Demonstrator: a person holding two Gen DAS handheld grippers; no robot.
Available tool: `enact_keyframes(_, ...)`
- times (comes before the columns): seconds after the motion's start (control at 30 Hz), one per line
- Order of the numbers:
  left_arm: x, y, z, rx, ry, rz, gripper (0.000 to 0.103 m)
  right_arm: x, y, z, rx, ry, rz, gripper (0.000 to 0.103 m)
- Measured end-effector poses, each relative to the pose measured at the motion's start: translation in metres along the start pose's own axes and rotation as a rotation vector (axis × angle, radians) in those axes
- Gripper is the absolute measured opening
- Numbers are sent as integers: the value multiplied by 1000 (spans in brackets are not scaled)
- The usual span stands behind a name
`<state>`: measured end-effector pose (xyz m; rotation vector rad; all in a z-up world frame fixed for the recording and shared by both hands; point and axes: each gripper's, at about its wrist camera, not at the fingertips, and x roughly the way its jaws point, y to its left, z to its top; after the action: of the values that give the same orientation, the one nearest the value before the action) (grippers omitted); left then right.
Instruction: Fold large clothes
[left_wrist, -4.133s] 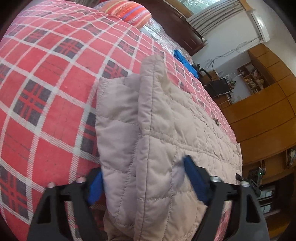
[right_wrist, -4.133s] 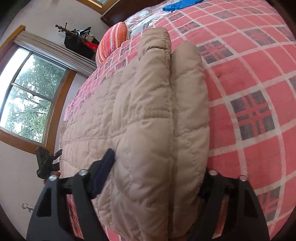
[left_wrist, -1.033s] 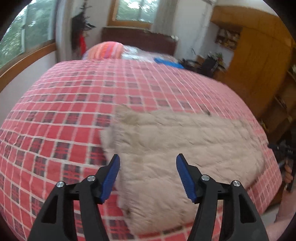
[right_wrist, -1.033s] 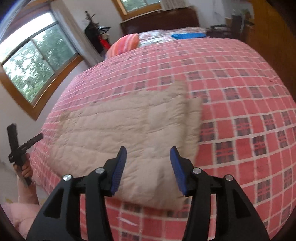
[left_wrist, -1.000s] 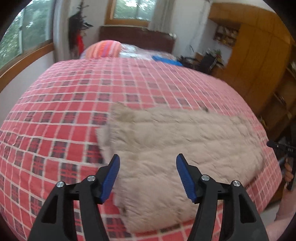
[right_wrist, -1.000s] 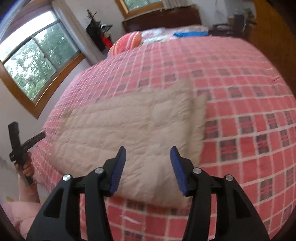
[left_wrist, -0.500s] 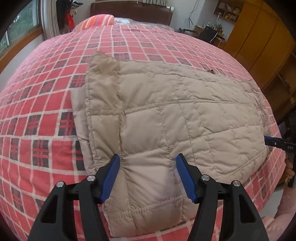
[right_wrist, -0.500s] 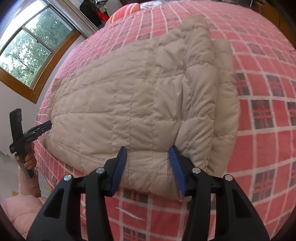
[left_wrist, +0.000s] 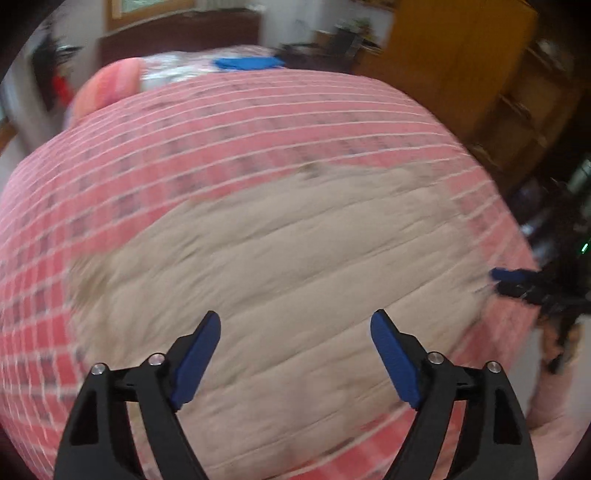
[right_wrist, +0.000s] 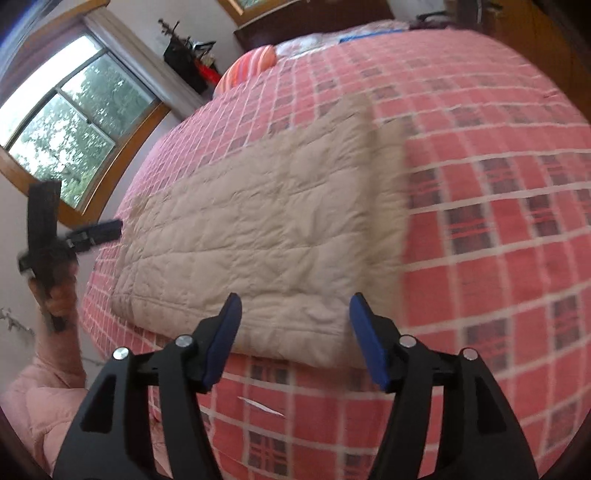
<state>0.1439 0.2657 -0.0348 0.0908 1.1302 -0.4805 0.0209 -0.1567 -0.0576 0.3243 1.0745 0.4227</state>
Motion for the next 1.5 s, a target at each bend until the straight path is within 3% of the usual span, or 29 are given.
enact_keyframes(0.13,25,-67,63,70,110,-63,88,-11,-20,-6,47,0,-15,69)
enact_keyframes(0.37,112,-164,140,147,295,-27,90,5,-40,-19,81,57,1,71)
enact_keyframes(0.67,210,-207,171,96,479,-19,90,12,-69,-25,141,77,49,73)
enact_keyframes(0.93,245,-211,175,56,566,72,88,27,-69,-24,148,110,72,71)
enact_keyframes(0.97,245,-210,175,52,566,87,84,29,-66,-23,151,112,76,68)
enact_keyframes(1.0,246,-210,175,52,569,110,70,31,-63,-21,154,112,80,65)
enact_keyframes(1.07,247,-207,175,56,580,128,59,32,-62,-21,148,108,77,59)
enact_keyframes(1.2,238,-208,173,82,561,100,35,32,-48,-23,118,84,57,33)
enact_keyframes(1.3,221,-201,172,62,532,62,23,23,-38,-22,100,55,38,25)
enact_keyframes(1.5,163,-180,170,36,430,-30,16,0,-21,-16,53,2,43,21)
